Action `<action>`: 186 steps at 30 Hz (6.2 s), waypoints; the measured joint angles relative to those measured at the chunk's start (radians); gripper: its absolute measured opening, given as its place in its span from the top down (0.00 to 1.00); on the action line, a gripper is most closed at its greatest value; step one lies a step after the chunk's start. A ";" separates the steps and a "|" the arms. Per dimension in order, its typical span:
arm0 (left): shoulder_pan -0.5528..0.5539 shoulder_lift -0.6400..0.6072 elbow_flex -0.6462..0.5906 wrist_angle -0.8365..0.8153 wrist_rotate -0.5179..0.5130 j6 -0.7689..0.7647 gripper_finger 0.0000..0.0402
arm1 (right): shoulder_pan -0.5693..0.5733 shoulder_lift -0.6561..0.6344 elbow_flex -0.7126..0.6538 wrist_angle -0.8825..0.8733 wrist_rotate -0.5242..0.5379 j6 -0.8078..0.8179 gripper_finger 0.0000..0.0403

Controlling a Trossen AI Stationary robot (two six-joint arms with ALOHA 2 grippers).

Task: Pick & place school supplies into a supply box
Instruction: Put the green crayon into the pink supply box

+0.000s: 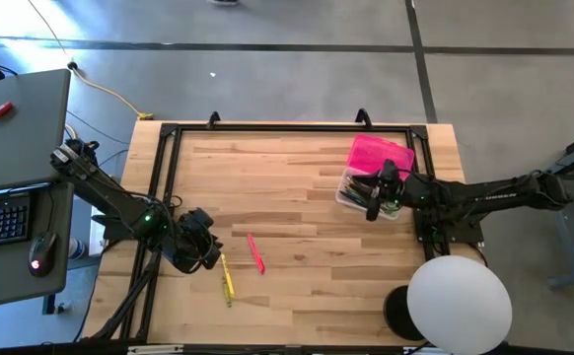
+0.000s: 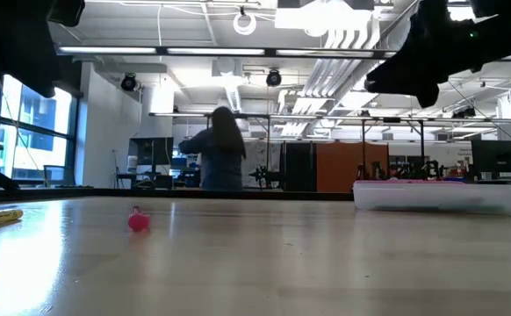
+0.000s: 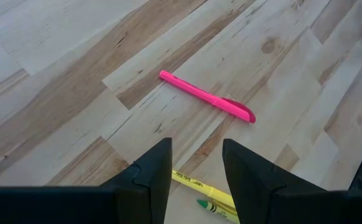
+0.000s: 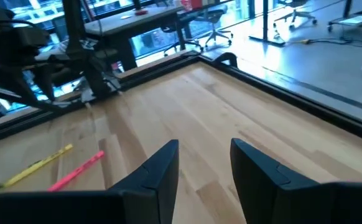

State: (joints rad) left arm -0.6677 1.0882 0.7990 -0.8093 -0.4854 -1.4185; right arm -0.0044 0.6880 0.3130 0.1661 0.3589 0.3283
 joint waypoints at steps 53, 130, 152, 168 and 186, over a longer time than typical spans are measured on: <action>0.000 0.054 0.000 0.007 -0.198 0.316 0.56 | -0.024 0.780 0.289 0.544 -0.600 -0.387 0.69; 0.046 0.553 0.049 0.309 0.602 -0.708 0.56 | -0.123 0.797 0.295 0.642 -0.624 -0.601 0.69; 0.073 0.555 0.049 0.173 0.381 -0.655 0.86 | -0.127 0.797 0.295 0.645 -0.625 -0.598 0.69; 0.371 0.529 0.040 0.139 0.070 -0.169 0.86 | -0.126 0.797 0.295 0.647 -0.625 -0.597 0.69; 0.513 0.528 0.032 0.201 -0.034 0.033 0.85 | -0.126 0.797 0.295 0.640 -0.625 -0.598 0.69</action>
State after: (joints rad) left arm -0.1543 1.6165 0.8310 -0.6083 -0.5196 -1.3854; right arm -0.1307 1.4853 0.6083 0.8063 -0.2657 -0.2699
